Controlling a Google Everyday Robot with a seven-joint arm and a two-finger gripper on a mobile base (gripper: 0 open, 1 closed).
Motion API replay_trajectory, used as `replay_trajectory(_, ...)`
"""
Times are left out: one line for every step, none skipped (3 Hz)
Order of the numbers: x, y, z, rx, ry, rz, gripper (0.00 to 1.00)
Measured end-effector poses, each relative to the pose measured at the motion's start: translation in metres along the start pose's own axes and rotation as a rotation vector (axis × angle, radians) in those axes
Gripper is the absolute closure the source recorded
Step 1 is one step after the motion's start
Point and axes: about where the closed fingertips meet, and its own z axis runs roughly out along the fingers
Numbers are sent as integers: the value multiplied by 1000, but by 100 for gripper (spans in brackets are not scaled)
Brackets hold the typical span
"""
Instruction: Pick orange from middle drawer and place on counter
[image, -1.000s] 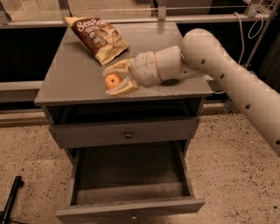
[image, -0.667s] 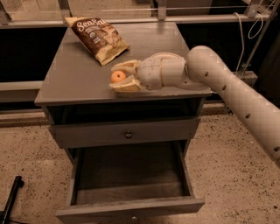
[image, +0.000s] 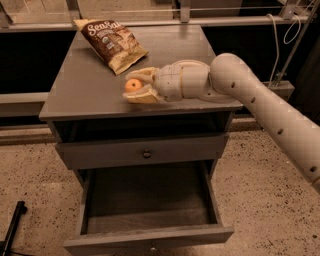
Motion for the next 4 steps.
replay_trajectory(8, -8, 22, 39, 51, 136, 100)
replay_trajectory(8, -15, 43, 62, 93, 231, 100)
replay_trajectory(16, -19, 49, 116, 102, 354, 100)
replay_trajectory(27, -21, 46, 172, 77, 447, 83)
